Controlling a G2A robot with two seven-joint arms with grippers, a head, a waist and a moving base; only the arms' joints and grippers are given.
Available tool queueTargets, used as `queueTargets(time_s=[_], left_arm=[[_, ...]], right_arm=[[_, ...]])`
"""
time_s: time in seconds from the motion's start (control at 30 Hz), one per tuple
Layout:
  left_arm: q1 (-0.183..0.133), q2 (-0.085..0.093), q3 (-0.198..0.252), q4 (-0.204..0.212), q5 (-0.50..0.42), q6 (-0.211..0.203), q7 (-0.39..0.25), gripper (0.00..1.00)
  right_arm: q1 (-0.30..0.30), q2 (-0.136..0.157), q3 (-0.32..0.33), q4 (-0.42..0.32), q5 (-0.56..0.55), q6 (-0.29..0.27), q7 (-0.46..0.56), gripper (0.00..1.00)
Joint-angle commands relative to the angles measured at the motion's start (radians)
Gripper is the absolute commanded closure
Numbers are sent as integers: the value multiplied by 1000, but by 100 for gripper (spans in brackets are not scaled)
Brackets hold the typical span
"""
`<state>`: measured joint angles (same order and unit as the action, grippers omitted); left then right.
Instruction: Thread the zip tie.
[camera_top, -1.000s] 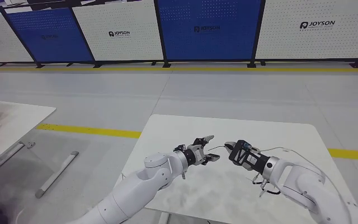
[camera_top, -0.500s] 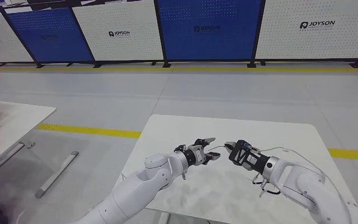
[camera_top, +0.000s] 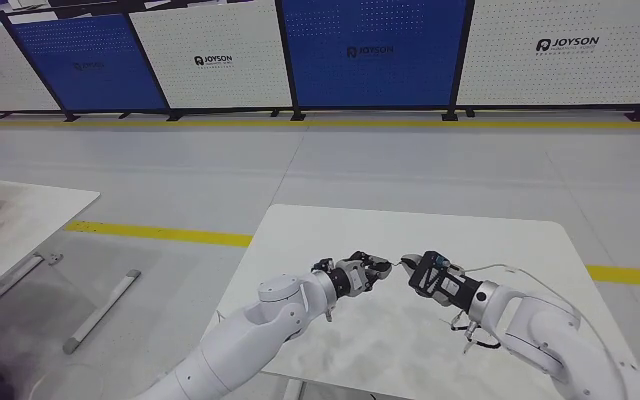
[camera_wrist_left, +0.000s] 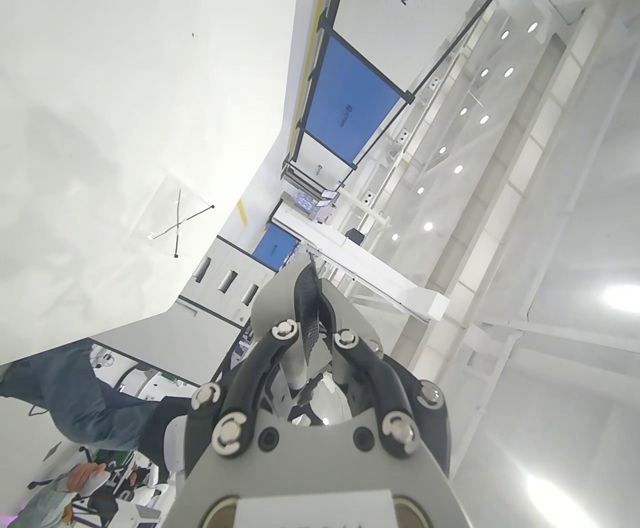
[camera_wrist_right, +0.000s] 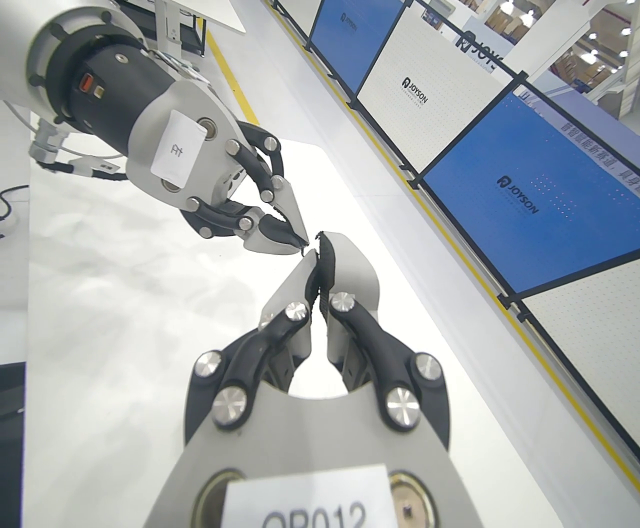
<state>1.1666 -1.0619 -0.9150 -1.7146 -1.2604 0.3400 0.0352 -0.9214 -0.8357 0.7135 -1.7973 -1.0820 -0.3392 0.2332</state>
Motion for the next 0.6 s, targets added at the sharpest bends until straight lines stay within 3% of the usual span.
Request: queueTargets(time_s=[0.0,0.1,0.27,0.4,0.57], left_arm=[[-2,-1,1,3,9,0,5,100],[-6,-4,7,10,49,-3,18,100],[-6,-6,20,27,181,-46,34,100],[4,-3,30,43,345,-98,21,100],[9,-3,30,47,365,-107,13,100]], right_arm=[[-6,-1,11,1,3,-1,-2,0],[-25,-2,37,0,13,5,-17,0],[-81,10,110,-18,50,30,-23,0],[-154,23,193,-21,166,61,5,0],[-162,24,204,-17,185,66,11,0]])
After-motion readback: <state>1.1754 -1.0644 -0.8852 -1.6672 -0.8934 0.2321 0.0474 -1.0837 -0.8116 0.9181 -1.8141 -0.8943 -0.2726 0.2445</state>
